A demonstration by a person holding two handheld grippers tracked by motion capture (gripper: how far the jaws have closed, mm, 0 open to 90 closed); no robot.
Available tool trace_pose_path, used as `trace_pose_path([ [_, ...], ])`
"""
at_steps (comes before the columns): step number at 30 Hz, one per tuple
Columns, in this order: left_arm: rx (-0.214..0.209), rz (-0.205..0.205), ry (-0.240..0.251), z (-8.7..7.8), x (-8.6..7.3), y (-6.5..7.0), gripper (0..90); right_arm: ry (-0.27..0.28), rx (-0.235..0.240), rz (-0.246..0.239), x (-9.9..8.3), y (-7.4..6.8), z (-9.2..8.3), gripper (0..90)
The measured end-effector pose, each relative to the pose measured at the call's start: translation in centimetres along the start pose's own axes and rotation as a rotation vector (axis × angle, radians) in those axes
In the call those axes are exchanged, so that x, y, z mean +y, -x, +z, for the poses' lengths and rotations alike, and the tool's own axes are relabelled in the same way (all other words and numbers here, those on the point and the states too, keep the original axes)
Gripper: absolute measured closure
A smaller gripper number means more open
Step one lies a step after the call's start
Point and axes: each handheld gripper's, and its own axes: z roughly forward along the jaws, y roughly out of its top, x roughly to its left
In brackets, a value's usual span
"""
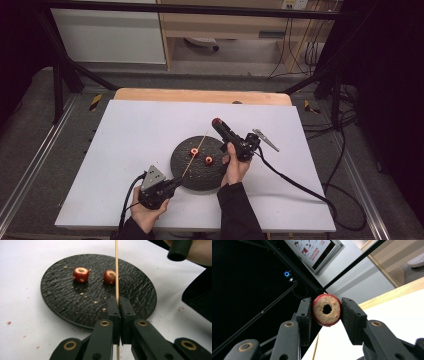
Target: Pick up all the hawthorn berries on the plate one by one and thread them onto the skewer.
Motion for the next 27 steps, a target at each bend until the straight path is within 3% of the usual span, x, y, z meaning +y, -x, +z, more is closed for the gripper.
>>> trace_pose_path([
  [27,-0.012,-0.023,-0.001,0.9,0.5,1.1,88.3,0.033,0.011,0.033,-0.7,0.3,0.2,61.9],
])
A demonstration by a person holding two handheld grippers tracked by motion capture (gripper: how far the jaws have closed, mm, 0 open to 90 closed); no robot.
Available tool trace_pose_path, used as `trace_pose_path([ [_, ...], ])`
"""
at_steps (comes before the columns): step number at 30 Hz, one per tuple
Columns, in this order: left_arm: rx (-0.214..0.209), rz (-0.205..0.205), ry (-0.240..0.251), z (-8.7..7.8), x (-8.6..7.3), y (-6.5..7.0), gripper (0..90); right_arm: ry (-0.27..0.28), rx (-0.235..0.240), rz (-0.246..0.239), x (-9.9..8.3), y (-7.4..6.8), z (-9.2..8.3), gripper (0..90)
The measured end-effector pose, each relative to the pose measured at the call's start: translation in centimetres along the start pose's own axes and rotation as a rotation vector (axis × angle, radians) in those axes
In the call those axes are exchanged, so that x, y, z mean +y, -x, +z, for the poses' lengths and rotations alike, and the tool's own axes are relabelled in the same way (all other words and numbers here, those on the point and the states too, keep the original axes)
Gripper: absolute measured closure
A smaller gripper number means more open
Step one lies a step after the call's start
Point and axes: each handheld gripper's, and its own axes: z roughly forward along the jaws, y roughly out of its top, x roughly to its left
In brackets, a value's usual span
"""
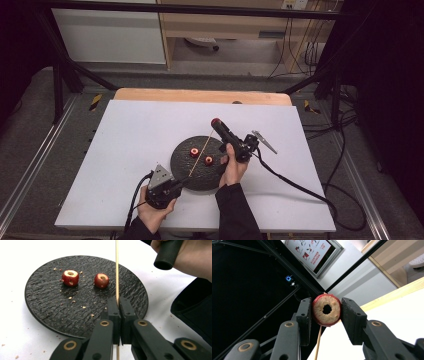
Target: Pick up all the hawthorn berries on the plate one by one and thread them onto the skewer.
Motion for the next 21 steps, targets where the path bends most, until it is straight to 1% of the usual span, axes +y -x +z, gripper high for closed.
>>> trace_pose_path([
  [5,0.003,0.002,0.001,-0.07,0.0,-0.07,88.2,0.003,0.004,0.005,0.04,-0.03,-0.02,61.9],
  [13,0.004,-0.006,0.0,0.07,0.06,-0.02,88.3,-0.005,0.009,0.006,-0.14,0.09,0.03,61.9],
  [14,0.011,-0.004,0.002,0.07,0.11,0.0,88.2,-0.005,0.01,0.007,-0.16,0.1,0.03,61.9],
  [17,0.01,-0.022,0.008,0.3,0.28,0.21,88.2,-0.002,0.013,0.018,-0.28,0.1,0.03,61.9],
  [21,0.022,-0.039,0.012,0.66,0.6,0.72,88.2,0.002,0.016,0.018,-0.45,0.12,0.03,61.9],
])
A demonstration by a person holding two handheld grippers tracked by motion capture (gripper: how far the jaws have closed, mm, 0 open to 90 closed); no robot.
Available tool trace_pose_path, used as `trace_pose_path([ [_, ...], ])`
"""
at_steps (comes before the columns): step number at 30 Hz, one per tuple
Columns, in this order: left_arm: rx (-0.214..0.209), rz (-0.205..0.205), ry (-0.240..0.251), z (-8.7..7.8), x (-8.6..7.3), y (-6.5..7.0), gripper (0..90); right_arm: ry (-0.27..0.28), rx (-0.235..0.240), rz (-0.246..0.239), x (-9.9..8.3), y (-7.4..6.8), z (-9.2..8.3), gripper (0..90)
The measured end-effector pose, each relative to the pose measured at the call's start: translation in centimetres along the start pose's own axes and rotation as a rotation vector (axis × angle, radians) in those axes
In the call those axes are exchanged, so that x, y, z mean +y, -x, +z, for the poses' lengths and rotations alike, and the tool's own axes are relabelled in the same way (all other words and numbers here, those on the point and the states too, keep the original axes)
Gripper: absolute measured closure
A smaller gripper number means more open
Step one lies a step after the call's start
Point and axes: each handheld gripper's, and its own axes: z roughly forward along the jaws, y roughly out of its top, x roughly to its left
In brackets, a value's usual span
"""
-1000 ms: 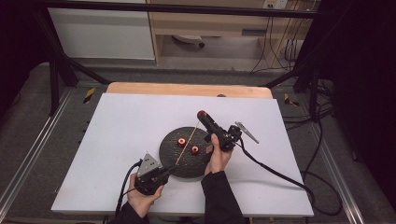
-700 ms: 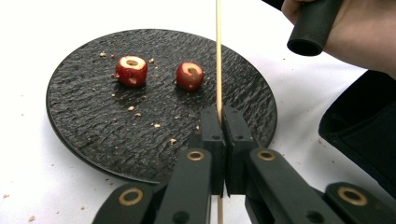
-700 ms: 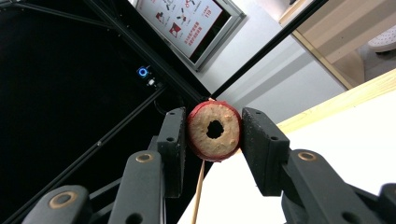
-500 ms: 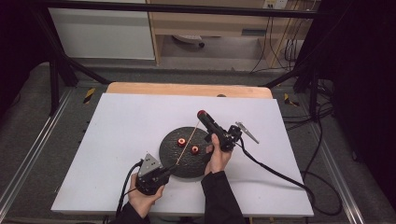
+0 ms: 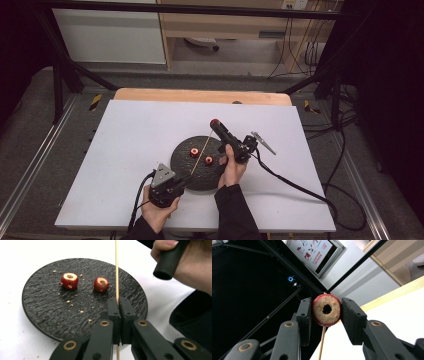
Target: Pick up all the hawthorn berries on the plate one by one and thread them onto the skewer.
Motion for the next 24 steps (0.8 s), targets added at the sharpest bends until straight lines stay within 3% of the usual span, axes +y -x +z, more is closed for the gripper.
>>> trace_pose_path([
  [10,0.007,-0.05,0.004,0.9,1.1,0.2,88.3,-0.021,0.003,0.005,-0.8,0.1,-0.1,62.0],
  [24,0.006,-0.063,0.013,2.4,3.5,-0.2,88.4,-0.083,0.009,-0.026,-2.0,-0.2,-0.8,62.1],
])
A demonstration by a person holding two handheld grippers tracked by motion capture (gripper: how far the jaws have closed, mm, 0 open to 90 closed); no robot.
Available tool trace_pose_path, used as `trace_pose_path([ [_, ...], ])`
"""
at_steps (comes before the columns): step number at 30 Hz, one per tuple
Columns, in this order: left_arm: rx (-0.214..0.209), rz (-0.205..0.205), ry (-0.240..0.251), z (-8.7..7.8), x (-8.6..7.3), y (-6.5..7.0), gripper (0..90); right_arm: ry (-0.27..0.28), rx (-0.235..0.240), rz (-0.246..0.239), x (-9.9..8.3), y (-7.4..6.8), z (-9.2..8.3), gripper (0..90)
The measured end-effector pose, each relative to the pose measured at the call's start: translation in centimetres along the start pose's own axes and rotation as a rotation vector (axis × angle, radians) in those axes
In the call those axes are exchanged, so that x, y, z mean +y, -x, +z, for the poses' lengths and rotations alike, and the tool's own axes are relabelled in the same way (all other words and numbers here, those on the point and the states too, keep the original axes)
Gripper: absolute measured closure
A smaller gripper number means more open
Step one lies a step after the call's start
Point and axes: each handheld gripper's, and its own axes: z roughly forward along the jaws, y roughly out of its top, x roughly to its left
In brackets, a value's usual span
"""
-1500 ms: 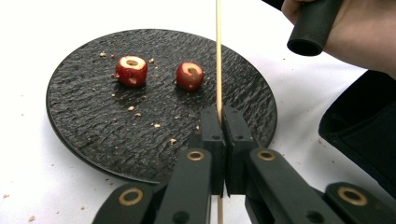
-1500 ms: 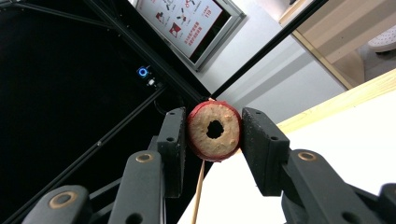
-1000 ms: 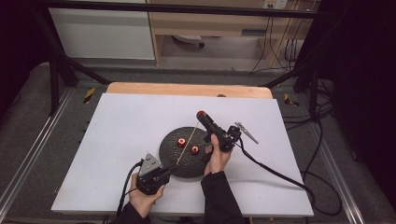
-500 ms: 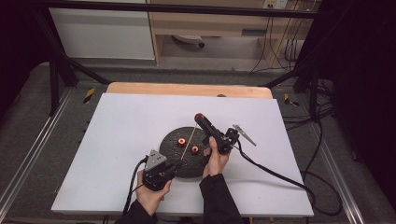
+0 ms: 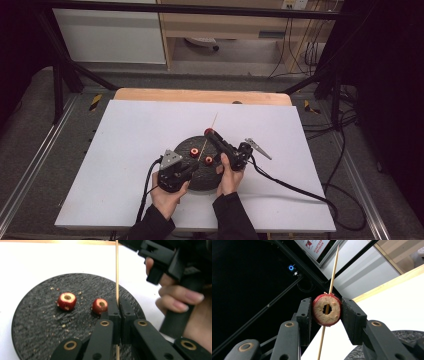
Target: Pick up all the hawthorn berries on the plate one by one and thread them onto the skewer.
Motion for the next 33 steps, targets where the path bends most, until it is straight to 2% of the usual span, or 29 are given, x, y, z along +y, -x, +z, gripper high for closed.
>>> trace_pose_path([
  [14,-0.001,0.016,-0.01,1.0,1.3,-0.5,88.4,-0.101,-0.002,-0.049,-1.2,-0.4,-0.7,62.0],
  [24,-0.009,0.024,-0.021,1.2,1.2,-0.8,88.5,-0.152,-0.011,-0.059,-1.5,-0.4,-0.9,61.9],
  [31,-0.011,0.045,-0.027,1.0,0.8,-1.1,88.5,-0.204,-0.011,-0.058,-1.7,-0.3,-0.9,60.7],
  [33,-0.009,0.049,-0.03,0.8,0.6,-1.3,88.5,-0.219,-0.019,-0.086,-1.5,-0.3,-0.9,57.0],
])
